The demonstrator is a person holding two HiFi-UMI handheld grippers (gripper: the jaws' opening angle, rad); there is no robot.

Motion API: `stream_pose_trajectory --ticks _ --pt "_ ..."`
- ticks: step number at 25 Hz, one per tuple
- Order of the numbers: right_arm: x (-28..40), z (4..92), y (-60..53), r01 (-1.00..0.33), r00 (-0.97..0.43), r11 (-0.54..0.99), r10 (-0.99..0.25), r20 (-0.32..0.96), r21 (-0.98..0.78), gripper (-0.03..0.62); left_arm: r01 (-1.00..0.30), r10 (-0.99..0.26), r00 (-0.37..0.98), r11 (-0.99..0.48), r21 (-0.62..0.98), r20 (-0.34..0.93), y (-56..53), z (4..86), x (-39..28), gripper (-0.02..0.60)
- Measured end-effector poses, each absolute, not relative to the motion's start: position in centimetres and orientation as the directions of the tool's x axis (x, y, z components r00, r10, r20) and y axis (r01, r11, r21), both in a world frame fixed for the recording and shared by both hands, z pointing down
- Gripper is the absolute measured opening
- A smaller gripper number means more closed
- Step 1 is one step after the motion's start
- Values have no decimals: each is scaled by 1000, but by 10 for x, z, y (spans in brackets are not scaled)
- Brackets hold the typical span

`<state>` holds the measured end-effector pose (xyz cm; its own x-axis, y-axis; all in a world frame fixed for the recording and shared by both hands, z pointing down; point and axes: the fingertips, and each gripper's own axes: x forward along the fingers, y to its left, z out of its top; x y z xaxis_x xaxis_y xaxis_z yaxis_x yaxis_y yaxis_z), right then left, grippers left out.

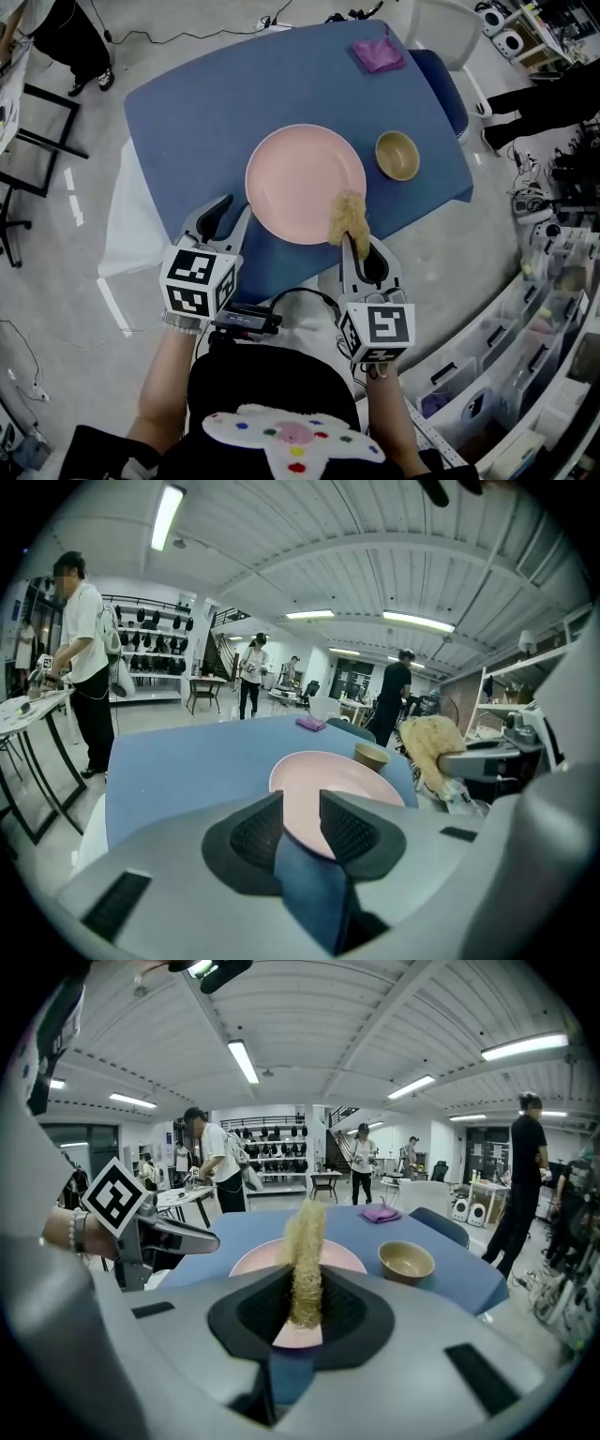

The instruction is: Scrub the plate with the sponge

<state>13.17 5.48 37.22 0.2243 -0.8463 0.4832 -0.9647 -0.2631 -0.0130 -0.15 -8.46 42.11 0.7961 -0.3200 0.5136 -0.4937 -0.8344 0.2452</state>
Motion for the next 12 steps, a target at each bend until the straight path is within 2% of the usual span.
stream_pose_trajectory --ticks 12 --pt "152 394 25 -980 170 -199 -833 527 2 57 -581 -358 743 -764 280 566 -105 459 9 120"
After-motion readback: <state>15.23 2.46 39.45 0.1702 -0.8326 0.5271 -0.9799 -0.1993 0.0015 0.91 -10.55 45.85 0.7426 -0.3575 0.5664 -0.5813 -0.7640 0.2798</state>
